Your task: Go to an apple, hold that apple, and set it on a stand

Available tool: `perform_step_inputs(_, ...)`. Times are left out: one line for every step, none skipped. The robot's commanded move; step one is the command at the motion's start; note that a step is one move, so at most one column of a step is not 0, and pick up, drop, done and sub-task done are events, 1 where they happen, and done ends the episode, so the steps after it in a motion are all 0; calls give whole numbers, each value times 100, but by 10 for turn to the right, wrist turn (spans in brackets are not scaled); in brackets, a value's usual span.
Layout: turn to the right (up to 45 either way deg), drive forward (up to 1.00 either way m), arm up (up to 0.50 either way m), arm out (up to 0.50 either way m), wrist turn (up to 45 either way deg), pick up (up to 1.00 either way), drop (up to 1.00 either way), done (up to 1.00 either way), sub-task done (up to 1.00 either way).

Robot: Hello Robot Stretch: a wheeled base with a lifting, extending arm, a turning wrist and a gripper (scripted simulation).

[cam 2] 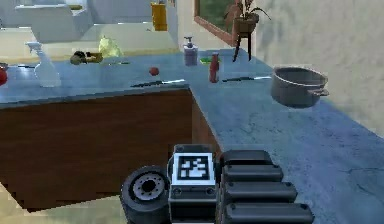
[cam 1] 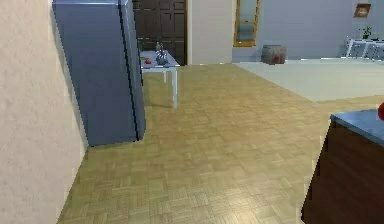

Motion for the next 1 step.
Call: perform_step_inputs(-120, 0, 0, 0, 0, 0, 0, 0, 0)
